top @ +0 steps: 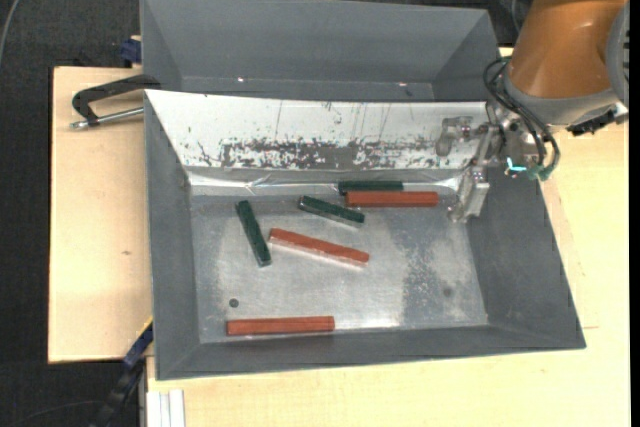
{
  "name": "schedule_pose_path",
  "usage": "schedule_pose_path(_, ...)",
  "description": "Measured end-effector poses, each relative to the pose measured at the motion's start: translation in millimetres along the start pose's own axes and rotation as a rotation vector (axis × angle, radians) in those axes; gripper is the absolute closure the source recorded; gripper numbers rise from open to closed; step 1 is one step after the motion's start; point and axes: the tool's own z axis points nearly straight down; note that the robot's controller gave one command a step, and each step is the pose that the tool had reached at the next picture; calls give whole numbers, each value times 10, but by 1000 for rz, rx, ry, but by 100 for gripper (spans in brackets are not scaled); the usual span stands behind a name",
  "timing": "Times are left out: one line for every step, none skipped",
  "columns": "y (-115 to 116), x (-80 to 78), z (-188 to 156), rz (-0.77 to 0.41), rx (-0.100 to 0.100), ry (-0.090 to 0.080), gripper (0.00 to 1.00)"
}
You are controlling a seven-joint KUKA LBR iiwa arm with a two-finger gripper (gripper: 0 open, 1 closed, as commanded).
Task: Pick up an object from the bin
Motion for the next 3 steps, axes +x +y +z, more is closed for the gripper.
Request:
schedule_pose_path(413,359,323,43,-2,-1,0)
schedule_pose_path(801,454,1278,165,-2,0,0)
schedule_pose_path(1345,839,1249,-72,0,-5,0)
